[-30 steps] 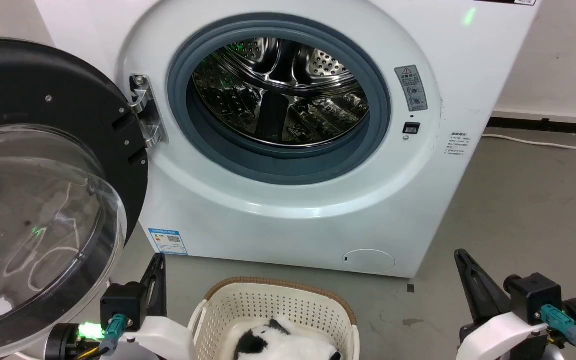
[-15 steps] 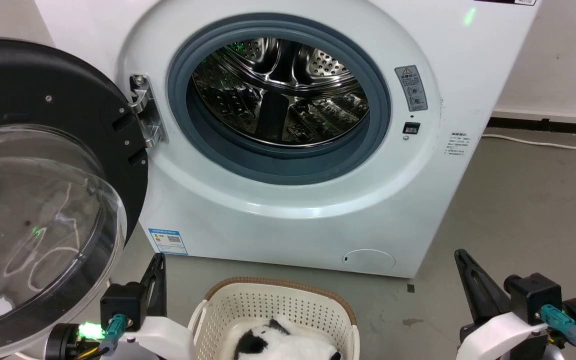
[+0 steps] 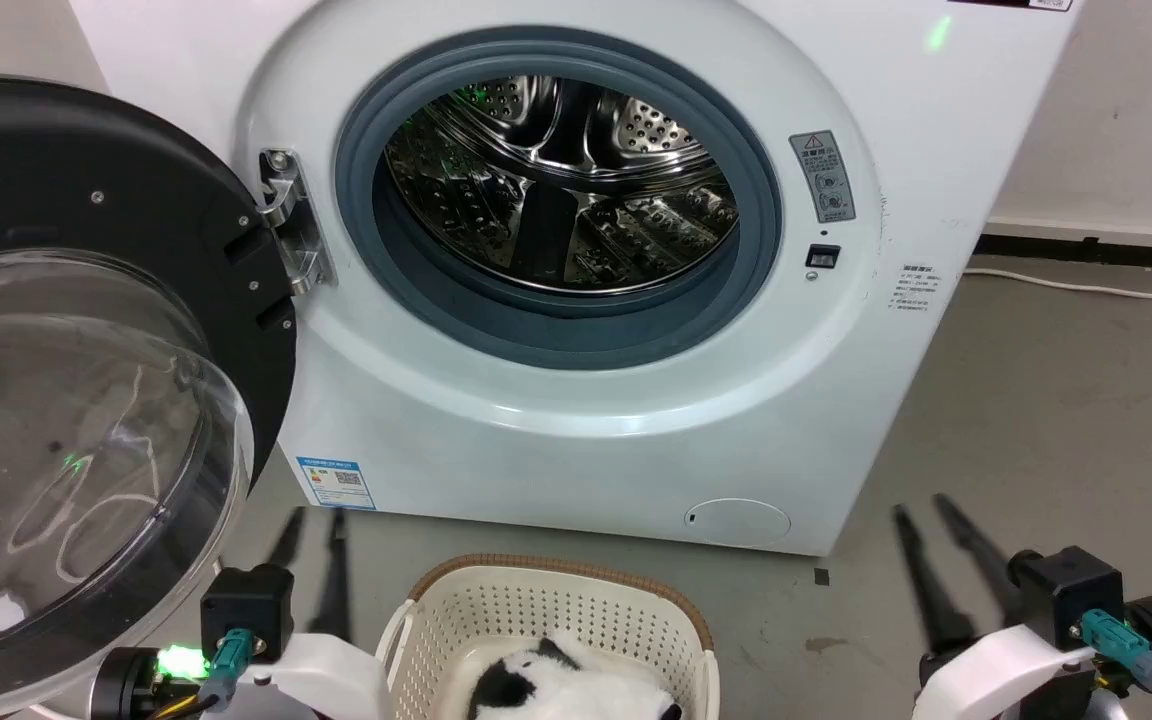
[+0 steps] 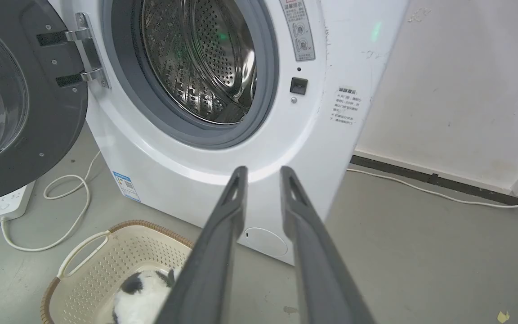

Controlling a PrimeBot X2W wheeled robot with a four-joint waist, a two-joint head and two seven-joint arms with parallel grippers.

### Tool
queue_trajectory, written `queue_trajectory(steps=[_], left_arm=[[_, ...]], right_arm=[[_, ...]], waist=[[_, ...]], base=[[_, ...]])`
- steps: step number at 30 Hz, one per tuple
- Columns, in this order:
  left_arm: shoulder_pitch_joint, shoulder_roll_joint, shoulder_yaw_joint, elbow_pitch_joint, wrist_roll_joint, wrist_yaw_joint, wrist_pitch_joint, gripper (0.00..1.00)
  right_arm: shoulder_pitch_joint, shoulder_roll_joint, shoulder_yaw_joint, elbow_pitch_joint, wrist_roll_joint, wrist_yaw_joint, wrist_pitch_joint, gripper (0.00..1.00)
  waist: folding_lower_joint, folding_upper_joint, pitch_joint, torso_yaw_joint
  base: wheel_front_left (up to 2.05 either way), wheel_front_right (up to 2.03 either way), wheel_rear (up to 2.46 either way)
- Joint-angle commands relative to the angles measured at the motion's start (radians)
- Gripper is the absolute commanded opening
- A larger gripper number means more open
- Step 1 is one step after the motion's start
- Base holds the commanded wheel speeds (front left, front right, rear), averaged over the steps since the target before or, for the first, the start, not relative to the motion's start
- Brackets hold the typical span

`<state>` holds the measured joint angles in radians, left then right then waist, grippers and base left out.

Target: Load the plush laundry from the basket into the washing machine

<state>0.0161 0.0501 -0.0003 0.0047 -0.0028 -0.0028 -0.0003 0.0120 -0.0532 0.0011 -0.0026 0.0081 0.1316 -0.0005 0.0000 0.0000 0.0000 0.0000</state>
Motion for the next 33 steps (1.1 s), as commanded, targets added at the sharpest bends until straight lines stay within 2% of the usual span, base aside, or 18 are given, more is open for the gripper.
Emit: queue_trajectory(steps=[1, 19, 33], left_arm=[[0.0, 0.0, 0.0, 0.0, 0.0, 0.0, -0.001, 1.0], [-0.014, 0.006, -0.035, 0.002, 0.006, 0.012, -0.034, 1.0], [-0.099, 0.022, -0.076, 0.112, 0.005, -0.01, -0.063, 1.0]], right_arm=[[0.0, 0.0, 0.0, 0.0, 0.001, 0.0, -0.001, 1.0], [-0.012, 0.0, -0.011, -0.005, 0.029, 0.0, -0.034, 1.0], [-0.052, 0.001, -0.007, -0.014, 0.064, 0.0, -0.064, 1.0]], waist=[[0.0, 0.0, 0.0, 0.0], [0.0, 0.0, 0.041, -0.024], [0.0, 0.0, 0.163, -0.082]], base=[[0.0, 0.0, 0.0], [0.0, 0.0, 0.0], [0.0, 0.0, 0.0]])
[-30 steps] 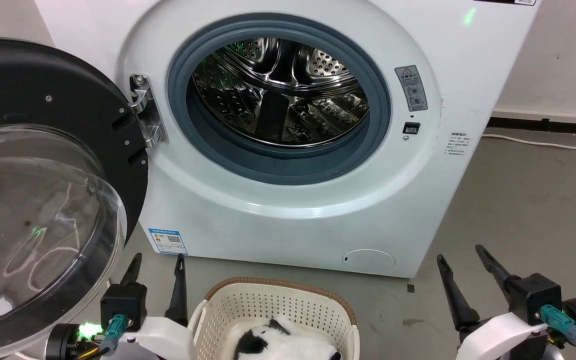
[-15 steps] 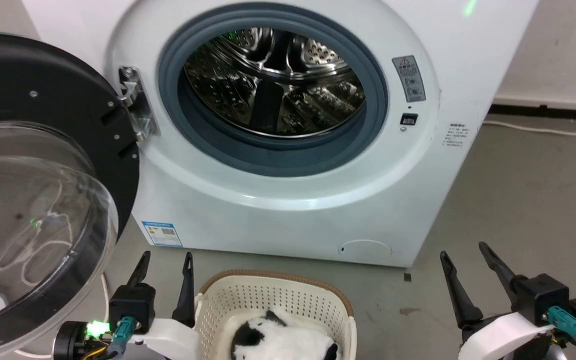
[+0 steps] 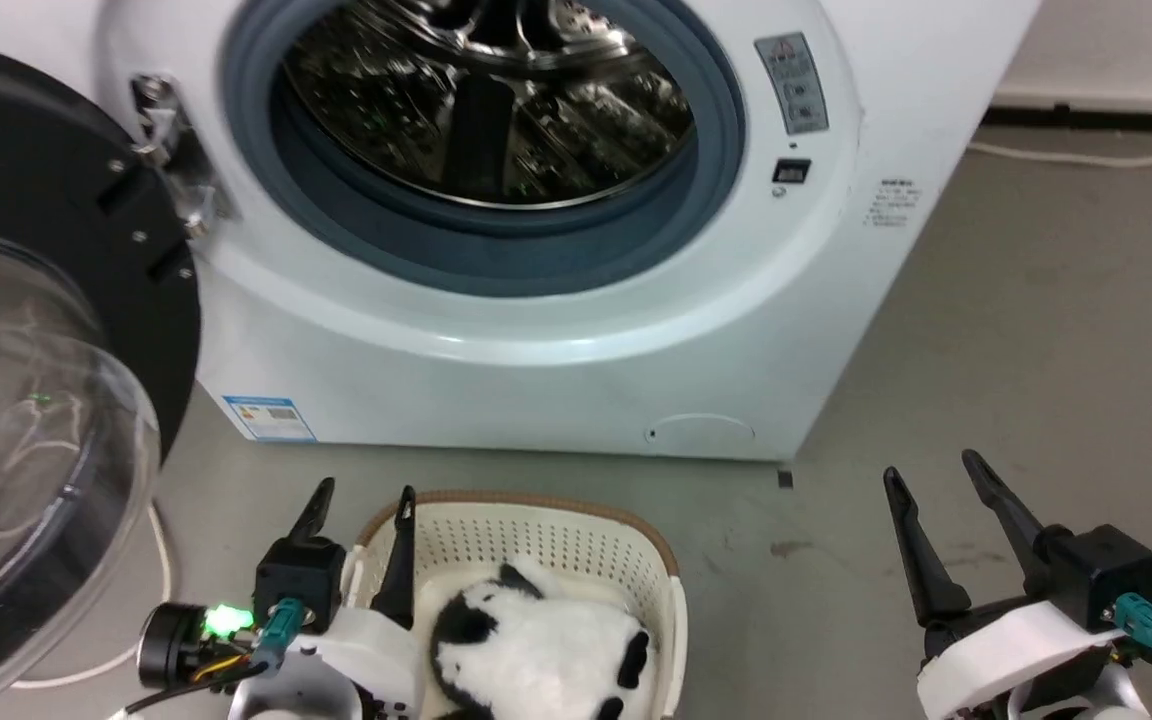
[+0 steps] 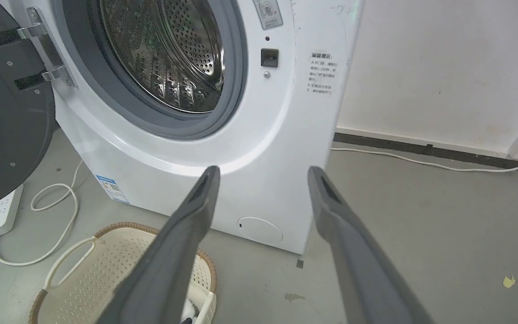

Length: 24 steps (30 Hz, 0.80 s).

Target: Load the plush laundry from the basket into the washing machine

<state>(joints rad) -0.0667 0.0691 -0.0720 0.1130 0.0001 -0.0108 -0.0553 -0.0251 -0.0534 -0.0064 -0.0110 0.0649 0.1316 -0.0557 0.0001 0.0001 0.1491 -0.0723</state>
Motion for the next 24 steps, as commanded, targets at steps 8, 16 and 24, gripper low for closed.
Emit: queue_trajectory(steps=[8, 16, 24], left_arm=[[-0.088, 0.013, -0.025, 0.114, -0.011, -0.021, -0.018, 1.0], [-0.174, 0.032, -0.061, 0.265, -0.028, -0.039, 0.012, 1.0], [-0.245, 0.065, -0.083, 0.394, -0.054, -0.048, 0.034, 1.0]], right_arm=[[-0.036, 0.001, 0.013, -0.005, 0.037, 0.0, -0.025, 1.0], [-0.057, 0.001, 0.024, -0.005, 0.07, 0.0, -0.044, 1.0], [-0.081, 0.002, 0.041, -0.005, 0.108, 0.0, -0.061, 1.0]], waist=[[-0.0001, -0.0001, 0.084, -0.045], [-0.0001, -0.0001, 0.166, -0.082], [-0.0001, -0.0001, 0.245, -0.116]], base=[[0.0, 0.0, 0.0], [0.0, 0.0, 0.0], [0.0, 0.0, 0.0]])
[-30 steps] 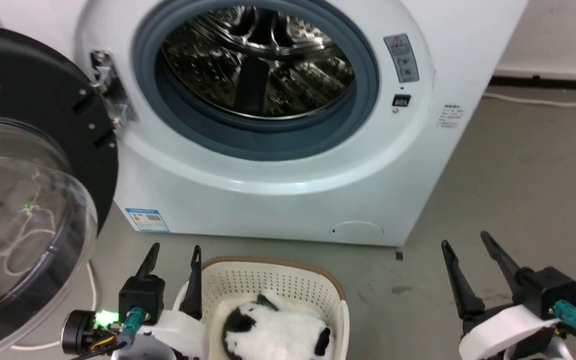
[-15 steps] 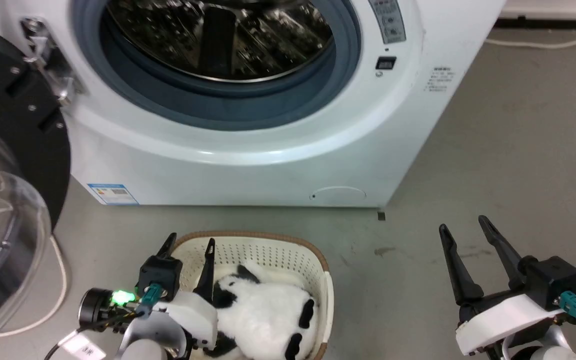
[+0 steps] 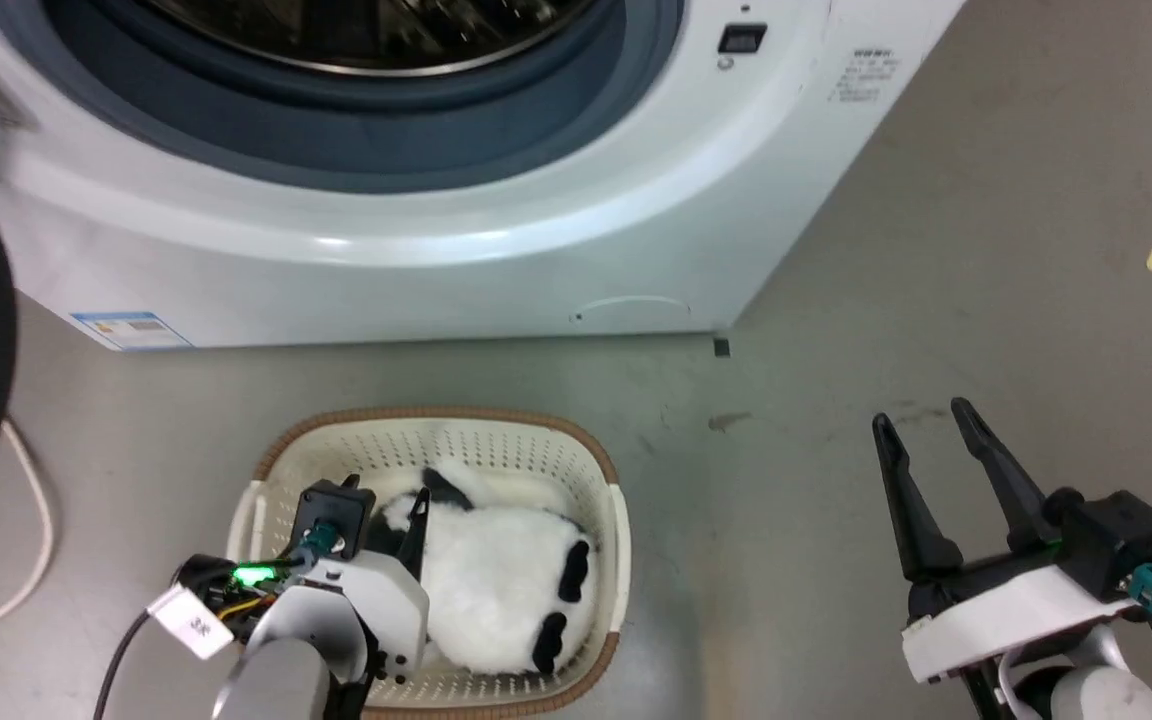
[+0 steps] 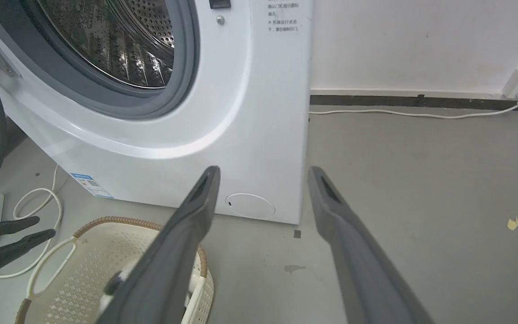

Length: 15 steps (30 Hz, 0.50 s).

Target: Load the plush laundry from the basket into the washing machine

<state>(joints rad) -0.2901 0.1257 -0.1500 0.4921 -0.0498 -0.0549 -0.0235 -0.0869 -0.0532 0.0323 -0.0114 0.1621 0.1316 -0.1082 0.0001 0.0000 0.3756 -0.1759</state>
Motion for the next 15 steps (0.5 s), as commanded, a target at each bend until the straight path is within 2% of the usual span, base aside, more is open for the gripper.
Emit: queue_trajectory(steps=[1, 15], left_arm=[[-0.031, 0.012, -0.008, 0.03, -0.007, -0.005, 0.005, 1.0], [-0.176, 0.061, -0.085, 0.202, -0.03, -0.02, 0.044, 1.0]], right_arm=[[-0.022, 0.001, 0.004, -0.005, 0.014, 0.0, -0.01, 1.0], [-0.054, 0.002, 0.013, -0.024, 0.056, -0.001, -0.039, 1.0]], waist=[[-0.0001, 0.0, 0.029, -0.017], [-0.0001, 0.0, 0.174, -0.058]], base=[[0.0, 0.0, 0.0], [0.0, 0.0, 0.0]])
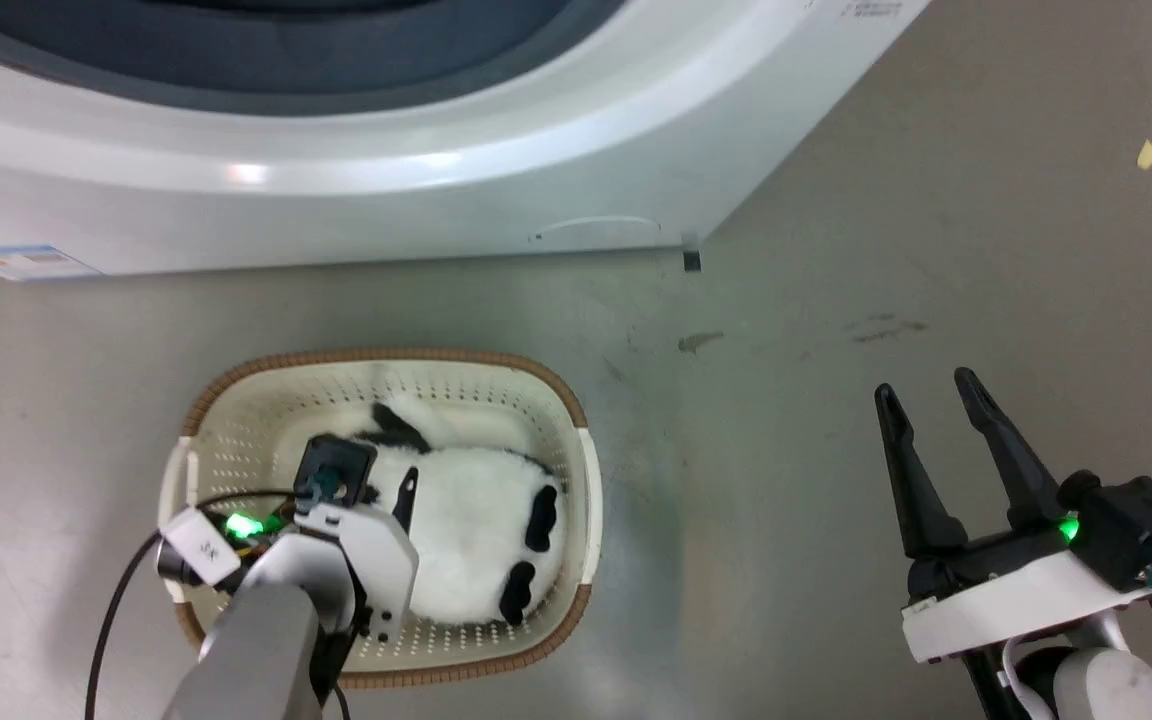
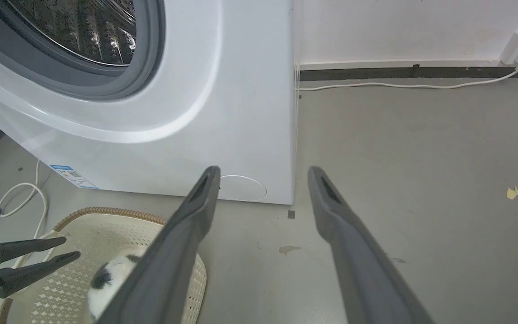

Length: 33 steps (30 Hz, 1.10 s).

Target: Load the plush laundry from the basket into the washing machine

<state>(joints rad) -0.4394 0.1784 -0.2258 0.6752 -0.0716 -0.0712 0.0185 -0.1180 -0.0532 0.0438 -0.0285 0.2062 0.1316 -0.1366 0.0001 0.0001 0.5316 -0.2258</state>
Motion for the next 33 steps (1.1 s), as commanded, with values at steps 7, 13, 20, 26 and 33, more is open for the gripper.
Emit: queue_trajectory(steps=[7, 13, 20, 26, 33], left_arm=[[-0.104, 0.025, -0.047, 0.107, -0.023, -0.006, 0.07, 1.0], [-0.164, 0.042, -0.077, 0.17, -0.027, 0.001, 0.083, 1.0], [-0.216, 0.056, -0.11, 0.246, -0.042, -0.006, 0.096, 1.0], [-0.262, 0.063, -0.145, 0.311, -0.056, -0.02, 0.128, 1.0], [-0.323, 0.072, -0.19, 0.383, -0.076, -0.034, 0.133, 1.0]], right_arm=[[-0.033, 0.002, 0.004, -0.015, 0.032, -0.001, -0.026, 1.0], [-0.038, 0.002, 0.005, -0.025, 0.05, -0.001, -0.038, 1.0], [-0.049, 0.002, 0.008, -0.027, 0.073, -0.001, -0.053, 1.0], [-0.065, 0.002, 0.016, -0.033, 0.093, -0.001, -0.065, 1.0], [-0.072, 0.002, 0.02, -0.038, 0.117, -0.001, -0.08, 1.0]], waist=[[-0.0001, -0.0001, 0.083, -0.026], [-0.0001, -0.0001, 0.138, -0.04], [-0.0001, -0.0001, 0.203, -0.059], [-0.0001, -0.0001, 0.257, -0.075], [-0.0001, -0.0001, 0.319, -0.097]], base=[[0.0, 0.0, 0.0], [0.0, 0.0, 0.0], [0.0, 0.0, 0.0], [0.0, 0.0, 0.0], [0.0, 0.0, 0.0]])
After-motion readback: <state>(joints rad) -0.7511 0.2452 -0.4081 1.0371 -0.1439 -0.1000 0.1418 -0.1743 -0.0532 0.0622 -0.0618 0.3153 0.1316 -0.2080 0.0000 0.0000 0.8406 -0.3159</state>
